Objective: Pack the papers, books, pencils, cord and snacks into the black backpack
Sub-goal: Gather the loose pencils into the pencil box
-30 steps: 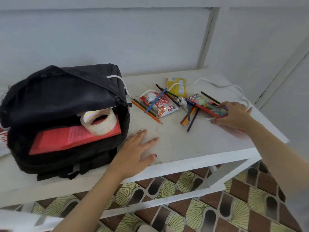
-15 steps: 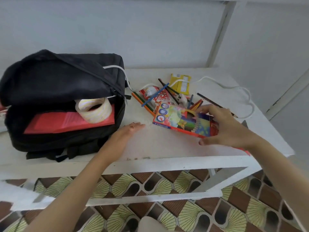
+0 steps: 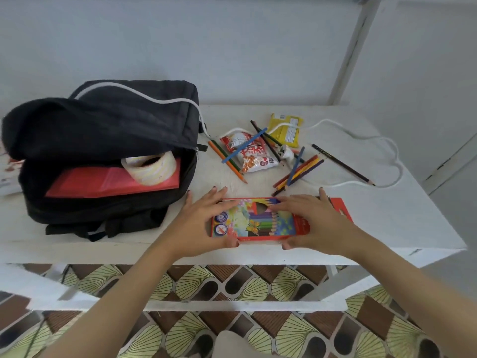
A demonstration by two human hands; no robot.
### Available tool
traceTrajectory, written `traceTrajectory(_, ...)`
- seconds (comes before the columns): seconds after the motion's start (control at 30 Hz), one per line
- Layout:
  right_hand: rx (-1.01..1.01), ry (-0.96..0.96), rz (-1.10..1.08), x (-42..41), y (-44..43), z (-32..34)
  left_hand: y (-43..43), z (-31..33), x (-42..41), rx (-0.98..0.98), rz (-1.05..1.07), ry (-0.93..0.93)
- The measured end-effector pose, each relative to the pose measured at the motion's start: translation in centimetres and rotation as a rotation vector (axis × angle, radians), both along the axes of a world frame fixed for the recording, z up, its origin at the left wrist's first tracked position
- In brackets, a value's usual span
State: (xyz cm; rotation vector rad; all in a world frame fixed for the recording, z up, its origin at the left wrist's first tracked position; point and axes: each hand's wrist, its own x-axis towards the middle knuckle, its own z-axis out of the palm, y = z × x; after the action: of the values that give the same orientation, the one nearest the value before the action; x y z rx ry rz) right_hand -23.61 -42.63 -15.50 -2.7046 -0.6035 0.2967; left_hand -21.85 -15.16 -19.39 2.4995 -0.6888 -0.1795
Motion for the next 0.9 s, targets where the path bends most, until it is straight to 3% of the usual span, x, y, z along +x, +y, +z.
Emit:
traceTrajectory(0.1, 0.265, -0.019, -0.026, 0.4, 0.4, 0.5, 0.3, 0.2, 0.3, -0.025, 0.035, 0.011)
traceTrajectory(0.17, 0.388, -0.134, -0.146, 1.2, 0.1, 1.2, 0.4, 0.5, 0.2, -0.046, 0.050, 0.005)
traceTrajectory(0.33, 0.016, -0.414, -0.116, 5.1, -1.2, 1.1, -1.0, 1.4, -0.2, -0.164, 0.064, 0.004)
traceTrajectory(0.5, -0.013, -0.545, -0.007, 6.9, -1.1, -0.2, -4.7, 3.5, 0.5, -0.320, 0.131, 0.017)
traceTrajectory(0.6, 0.195, -0.691, -0.053, 6.5, -1.1, 0.1, -7.0, 4.5, 2.0, -0.266, 0.114, -0.079)
traceTrajectory(0.77, 0.819, -0.724, -0.495, 3.6, -1.0, 3.1, -10.8, 5.4, 5.1, -0.135, 0.076, -0.178)
traceTrajectory(0.9, 1.065, -0.733, -0.674, 0.4, -1.0, 4.7, -13.3, 5.5, 6.9, 0.063, 0.053, -0.252)
